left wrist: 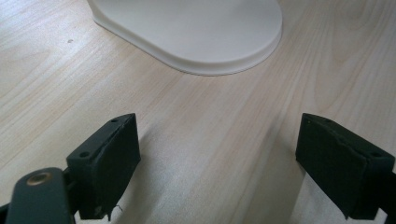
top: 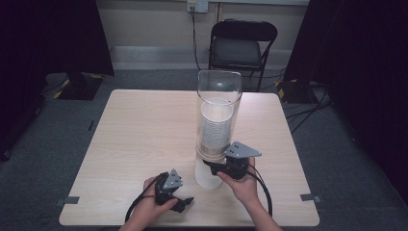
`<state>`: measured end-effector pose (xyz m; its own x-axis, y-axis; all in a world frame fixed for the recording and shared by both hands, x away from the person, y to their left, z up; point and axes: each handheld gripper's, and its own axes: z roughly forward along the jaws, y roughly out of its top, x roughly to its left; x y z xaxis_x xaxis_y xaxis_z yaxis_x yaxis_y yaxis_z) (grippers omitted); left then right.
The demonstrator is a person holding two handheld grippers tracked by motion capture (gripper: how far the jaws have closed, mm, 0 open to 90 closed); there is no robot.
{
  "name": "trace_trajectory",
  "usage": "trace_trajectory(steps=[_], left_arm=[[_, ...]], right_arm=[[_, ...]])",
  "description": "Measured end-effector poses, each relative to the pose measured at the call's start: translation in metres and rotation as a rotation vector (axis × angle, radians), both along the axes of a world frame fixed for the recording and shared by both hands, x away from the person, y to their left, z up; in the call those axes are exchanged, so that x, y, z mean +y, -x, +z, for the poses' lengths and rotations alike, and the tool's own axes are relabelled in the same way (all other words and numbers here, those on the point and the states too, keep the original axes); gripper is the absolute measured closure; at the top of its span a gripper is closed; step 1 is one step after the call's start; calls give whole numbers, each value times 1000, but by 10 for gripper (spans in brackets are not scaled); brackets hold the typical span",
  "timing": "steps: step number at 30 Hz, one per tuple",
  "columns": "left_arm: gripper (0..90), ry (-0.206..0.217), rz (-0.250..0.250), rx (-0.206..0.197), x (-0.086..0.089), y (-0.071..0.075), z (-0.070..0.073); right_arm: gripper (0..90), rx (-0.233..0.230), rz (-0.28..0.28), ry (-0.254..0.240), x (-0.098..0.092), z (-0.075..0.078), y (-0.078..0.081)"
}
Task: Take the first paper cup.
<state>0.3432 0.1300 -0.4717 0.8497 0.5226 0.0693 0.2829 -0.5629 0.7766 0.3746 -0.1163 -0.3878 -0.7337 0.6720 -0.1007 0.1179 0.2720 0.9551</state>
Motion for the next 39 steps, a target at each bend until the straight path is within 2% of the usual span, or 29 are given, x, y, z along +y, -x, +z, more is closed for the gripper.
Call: trace_trajectory(steps=[1,5,12,13,20,22,34,35,36,37,38,39], left_arm=[[131,0,0,0,0,0,0],[132,5,3,-1,0,0,0],[131,0,1,-2,0,0,0],[131,9,5,2,0,0,0],[131,2,2,-1,0,0,0],[131,4,4,-3,0,0,0],[131,3,4,0,0,0,0],[131,2,3,-1,0,0,0],[132,4,4,-1,0,0,0],[131,4,4,0,0,0,0],[132,2,3,-1,0,0,0],[131,2,3,-1,0,0,0]], right_arm=[[356,9,1,-14,0,-1,0],[359,9,3,-13,-1,-3,2],[361,9,5,11,-2,-1,1],[361,9,6,9,-2,-2,1],[362,11,-2,-6,-1,-5,1],[362,5,-5,13,0,-4,0],[363,-6,-15,4,0,-7,3],[363,-9,-20,18,0,-7,2],[373,7,-16,51,0,-13,0],[374,97,-33,129,-2,-34,-1],[373,118,-28,150,-3,-47,0],[373,118,-28,150,-3,-47,0]])
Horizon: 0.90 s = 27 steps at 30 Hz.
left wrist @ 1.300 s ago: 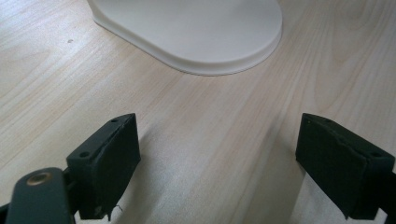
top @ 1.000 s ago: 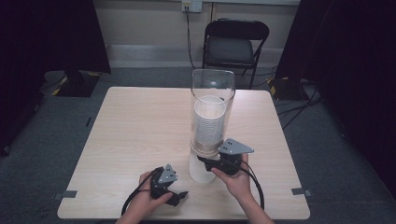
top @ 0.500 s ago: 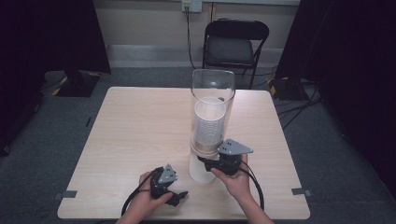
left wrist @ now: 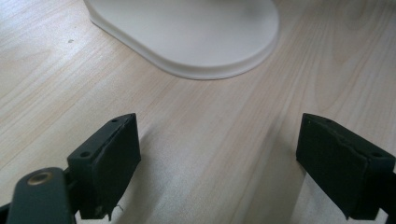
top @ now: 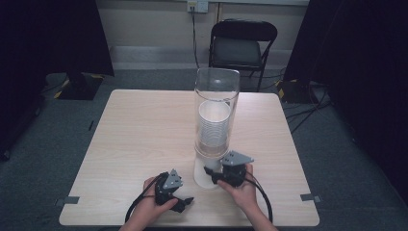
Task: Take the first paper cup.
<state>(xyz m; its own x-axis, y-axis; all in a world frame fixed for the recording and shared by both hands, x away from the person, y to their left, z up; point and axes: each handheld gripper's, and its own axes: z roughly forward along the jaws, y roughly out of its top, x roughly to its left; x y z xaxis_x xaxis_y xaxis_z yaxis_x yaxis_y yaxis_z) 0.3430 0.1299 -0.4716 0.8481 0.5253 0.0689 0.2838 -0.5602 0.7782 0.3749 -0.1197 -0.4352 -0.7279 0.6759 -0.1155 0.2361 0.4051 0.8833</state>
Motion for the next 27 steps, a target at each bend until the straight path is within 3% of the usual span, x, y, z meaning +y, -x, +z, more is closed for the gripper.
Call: trace_trajectory(steps=[2,4,5,11,20,24,27], left_arm=[[127,-5,-5,-1,0,-1,0],[124,-8,-5,-2,0,-1,0],[121,-12,-4,-1,-1,-1,0],[120,-14,-5,-2,0,-1,0],[120,-13,-1,-3,-1,-1,0],[121,-23,5,-2,-1,0,1],[163,-3,-16,-4,0,1,0]], right_arm=[[368,30,0,-25,-2,-23,9],[367,46,3,-22,-1,-21,9],[365,70,13,37,0,-16,7],[361,92,32,55,-10,-21,8],[358,82,43,86,-28,-21,15],[356,75,39,87,-43,-25,22],[355,65,42,70,-47,-26,25]])
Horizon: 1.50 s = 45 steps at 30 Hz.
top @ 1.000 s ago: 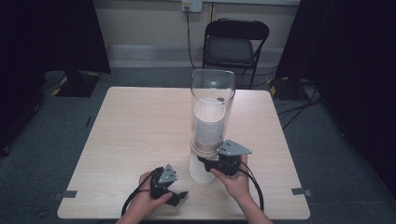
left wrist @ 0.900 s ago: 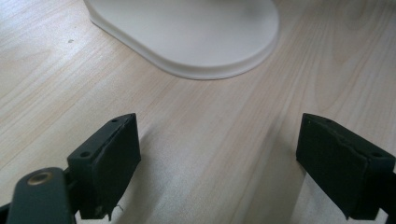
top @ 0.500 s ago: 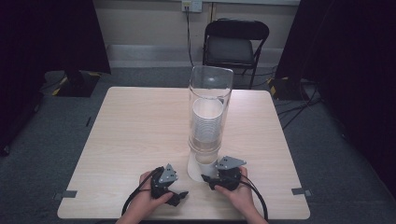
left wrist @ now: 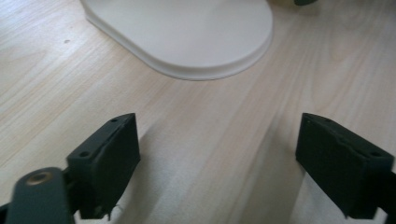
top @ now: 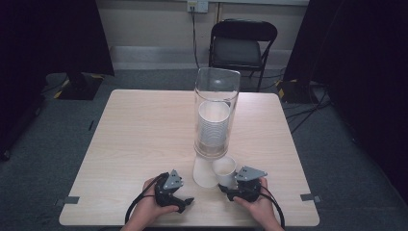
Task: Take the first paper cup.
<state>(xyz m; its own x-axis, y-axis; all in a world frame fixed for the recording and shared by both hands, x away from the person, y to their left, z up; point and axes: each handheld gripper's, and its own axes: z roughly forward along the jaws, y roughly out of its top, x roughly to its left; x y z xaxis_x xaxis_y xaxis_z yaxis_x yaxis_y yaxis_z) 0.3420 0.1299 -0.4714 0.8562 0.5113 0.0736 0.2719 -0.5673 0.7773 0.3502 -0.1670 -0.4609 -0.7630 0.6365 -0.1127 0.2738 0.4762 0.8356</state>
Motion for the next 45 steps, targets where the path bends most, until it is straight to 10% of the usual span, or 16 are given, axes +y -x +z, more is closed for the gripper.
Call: trace_trajectory(steps=[4,5,9,17,27,30,35,45], left_arm=[[188,60,14,103,2,0,10],[220,164,18,121,6,0,21],[227,268,31,91,16,1,46],[305,348,49,89,26,5,75],[468,368,40,201,20,3,75],[652,345,45,232,16,2,72],[865,346,112,287,21,0,75],[872,327,307,278,61,-10,83]], right_arm=[[353,-34,27,-15,3,4,4],[353,-44,40,-4,6,5,6],[352,-74,90,28,15,4,8],[350,-125,158,83,32,6,13],[348,-149,238,119,51,5,20],[347,-169,261,115,58,8,24],[328,-190,276,136,68,9,29],[263,-176,216,84,60,11,24]])
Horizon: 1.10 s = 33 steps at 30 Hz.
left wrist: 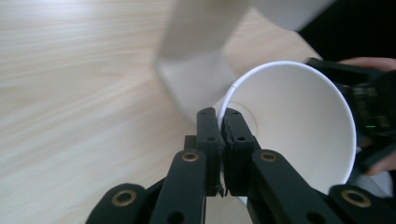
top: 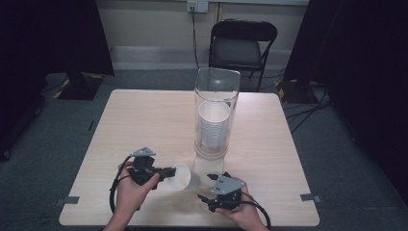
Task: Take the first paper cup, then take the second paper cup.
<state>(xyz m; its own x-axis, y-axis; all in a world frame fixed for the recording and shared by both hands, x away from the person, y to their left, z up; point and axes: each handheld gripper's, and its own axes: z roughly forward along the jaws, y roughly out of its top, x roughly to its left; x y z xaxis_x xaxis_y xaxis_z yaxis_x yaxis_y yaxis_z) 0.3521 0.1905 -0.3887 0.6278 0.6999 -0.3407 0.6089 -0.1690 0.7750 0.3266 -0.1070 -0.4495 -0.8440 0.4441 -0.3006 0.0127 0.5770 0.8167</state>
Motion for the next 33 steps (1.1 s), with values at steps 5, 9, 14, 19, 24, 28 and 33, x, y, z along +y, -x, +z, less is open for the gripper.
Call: trace_trajectory(steps=[5,9,14,19,24,28,33], left_arm=[[871,-41,113,-2,26,-8,-1],[870,-64,187,-2,46,-14,-3],[835,-53,205,-4,52,-17,-6],[708,-24,199,-37,52,-18,-9],[445,-66,205,-139,54,-15,-8],[314,-70,173,-160,56,-11,-9],[239,-115,116,-191,65,1,-8]], right_arm=[[262,18,-38,-24,-11,2,-3],[261,30,-78,-37,-20,3,-8],[260,40,-89,-45,-23,3,-11],[259,40,-100,-38,-27,2,-12],[257,37,-126,-34,-32,3,-14],[253,43,-144,-34,-36,4,-15],[250,53,-162,-47,-41,5,-20]])
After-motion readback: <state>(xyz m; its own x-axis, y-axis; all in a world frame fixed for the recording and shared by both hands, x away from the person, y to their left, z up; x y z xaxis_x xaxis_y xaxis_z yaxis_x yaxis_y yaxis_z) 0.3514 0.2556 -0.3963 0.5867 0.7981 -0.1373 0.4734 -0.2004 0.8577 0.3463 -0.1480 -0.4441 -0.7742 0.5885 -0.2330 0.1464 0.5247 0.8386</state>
